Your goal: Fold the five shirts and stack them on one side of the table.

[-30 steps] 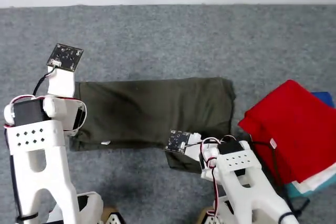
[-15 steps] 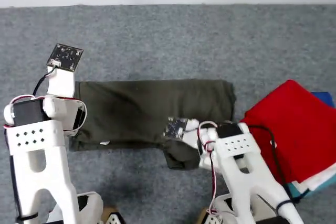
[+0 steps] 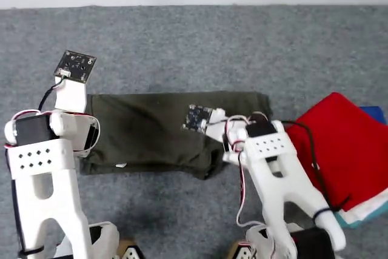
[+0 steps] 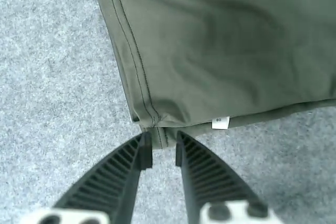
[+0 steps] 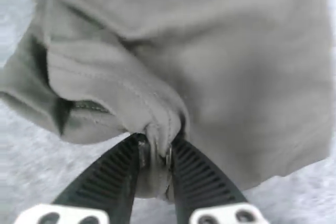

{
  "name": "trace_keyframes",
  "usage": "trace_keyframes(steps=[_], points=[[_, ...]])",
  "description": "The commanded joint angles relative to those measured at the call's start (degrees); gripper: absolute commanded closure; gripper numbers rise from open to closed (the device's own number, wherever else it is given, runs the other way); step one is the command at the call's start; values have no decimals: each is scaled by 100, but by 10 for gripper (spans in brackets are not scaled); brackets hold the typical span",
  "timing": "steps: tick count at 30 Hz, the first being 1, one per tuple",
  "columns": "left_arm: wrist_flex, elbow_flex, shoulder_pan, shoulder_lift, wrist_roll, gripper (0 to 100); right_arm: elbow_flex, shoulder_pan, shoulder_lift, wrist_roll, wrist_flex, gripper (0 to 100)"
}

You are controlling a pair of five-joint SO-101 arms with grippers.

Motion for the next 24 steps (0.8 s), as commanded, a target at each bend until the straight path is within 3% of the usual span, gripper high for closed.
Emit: trace_keyframes(steps=[1, 11, 16, 24], points=[[-70, -31, -18, -149, 53, 914, -633, 4, 242, 18, -145, 987], [-70, -31, 0, -114, 44, 914, -1758, 400, 1429, -53, -734, 946], [-70, -22, 0, -114, 35, 914, -2233, 426, 1991, -1134, -1182, 825], [-299, 277, 9, -114, 18, 914, -3086, 426, 2738, -1916, -1323, 816]])
